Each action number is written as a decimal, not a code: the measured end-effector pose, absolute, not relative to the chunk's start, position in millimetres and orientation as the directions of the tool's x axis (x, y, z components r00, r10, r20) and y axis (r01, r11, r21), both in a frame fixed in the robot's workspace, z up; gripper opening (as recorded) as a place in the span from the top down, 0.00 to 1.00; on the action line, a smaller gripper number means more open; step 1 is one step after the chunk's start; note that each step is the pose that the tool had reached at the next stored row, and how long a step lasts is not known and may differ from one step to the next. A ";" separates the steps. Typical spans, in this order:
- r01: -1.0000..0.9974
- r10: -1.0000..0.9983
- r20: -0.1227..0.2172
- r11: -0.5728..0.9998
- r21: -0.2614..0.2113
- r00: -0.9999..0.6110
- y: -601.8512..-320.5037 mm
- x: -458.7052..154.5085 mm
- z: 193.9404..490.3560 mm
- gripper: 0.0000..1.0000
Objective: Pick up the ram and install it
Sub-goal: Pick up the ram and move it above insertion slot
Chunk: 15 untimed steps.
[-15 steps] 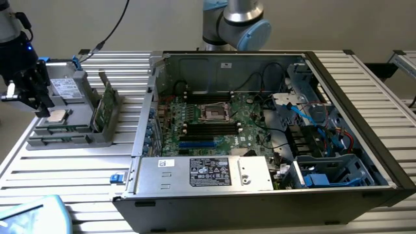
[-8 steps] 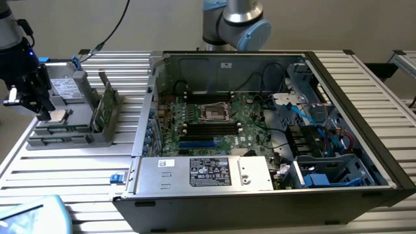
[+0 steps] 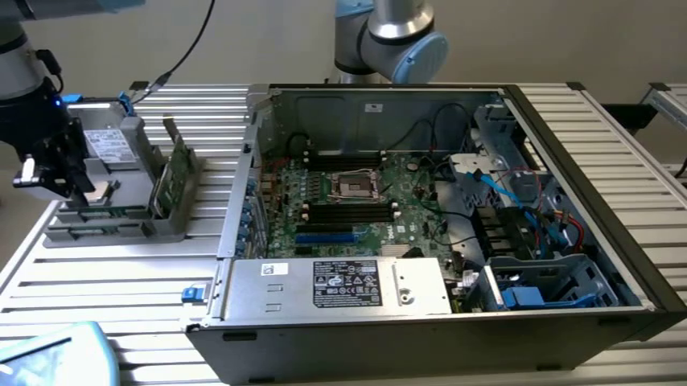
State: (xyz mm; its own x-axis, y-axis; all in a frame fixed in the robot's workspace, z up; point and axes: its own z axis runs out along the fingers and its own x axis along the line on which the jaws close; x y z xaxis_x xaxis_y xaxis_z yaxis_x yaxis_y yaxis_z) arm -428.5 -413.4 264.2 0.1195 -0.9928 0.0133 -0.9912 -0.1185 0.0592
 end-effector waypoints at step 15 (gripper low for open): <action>-0.991 -0.993 0.013 -0.118 0.059 0.119 -415.4 -421.8 236.8 0.63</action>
State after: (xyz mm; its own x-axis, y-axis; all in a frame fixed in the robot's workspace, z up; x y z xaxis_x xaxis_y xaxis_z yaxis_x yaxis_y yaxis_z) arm -421.8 -415.4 236.8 0.1194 -0.9928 0.0131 -0.9912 -0.1185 0.0591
